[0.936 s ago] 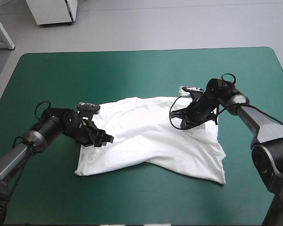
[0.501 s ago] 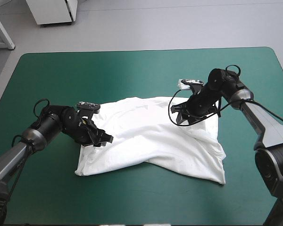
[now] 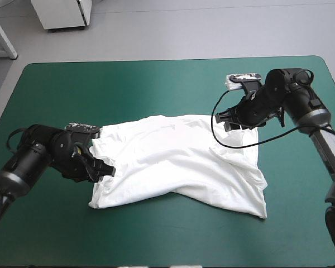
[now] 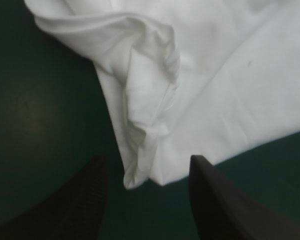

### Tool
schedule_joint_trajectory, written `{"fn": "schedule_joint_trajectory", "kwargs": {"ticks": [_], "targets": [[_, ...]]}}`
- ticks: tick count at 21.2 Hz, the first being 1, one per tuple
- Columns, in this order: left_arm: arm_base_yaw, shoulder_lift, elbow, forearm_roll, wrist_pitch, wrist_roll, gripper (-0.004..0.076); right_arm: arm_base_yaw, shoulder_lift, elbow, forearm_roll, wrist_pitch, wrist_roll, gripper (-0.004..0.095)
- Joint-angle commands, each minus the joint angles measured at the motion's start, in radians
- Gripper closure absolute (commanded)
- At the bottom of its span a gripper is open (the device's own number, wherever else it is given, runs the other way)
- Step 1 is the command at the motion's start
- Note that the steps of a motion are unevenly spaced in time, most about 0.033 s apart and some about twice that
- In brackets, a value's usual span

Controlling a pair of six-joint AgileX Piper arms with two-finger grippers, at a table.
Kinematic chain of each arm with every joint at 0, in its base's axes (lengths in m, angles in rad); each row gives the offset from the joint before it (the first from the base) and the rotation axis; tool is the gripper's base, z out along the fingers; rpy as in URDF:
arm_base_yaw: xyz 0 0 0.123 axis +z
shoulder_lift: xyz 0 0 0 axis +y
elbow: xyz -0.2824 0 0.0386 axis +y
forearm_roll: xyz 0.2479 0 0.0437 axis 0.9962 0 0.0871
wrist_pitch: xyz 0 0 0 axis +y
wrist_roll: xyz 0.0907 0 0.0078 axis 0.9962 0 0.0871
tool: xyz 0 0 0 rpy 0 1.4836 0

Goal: Fold the cloth

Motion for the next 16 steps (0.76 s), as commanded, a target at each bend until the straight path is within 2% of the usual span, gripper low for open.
{"fn": "schedule_joint_trajectory", "kwargs": {"ticks": [1,5,10,16], "targets": [[-0.020,-0.105,0.037,-0.005,0.026,-0.091,0.0375,-0.004,-0.092,-0.032,0.004,0.012,0.003,0.0421],[-0.068,-0.124,0.142,0.006,-0.014,-0.164,0.0407,-0.004,-0.116,-0.032,0.004,0.012,0.023,0.0421],[-0.099,-0.124,0.313,0.047,-0.182,-0.280,0.0407,-0.004,-0.140,-0.032,0.004,0.014,0.026,0.0422],[-0.099,-0.065,0.337,0.047,-0.275,-0.297,0.0407,-0.004,-0.144,-0.032,-0.003,0.014,0.026,0.0422]]}}
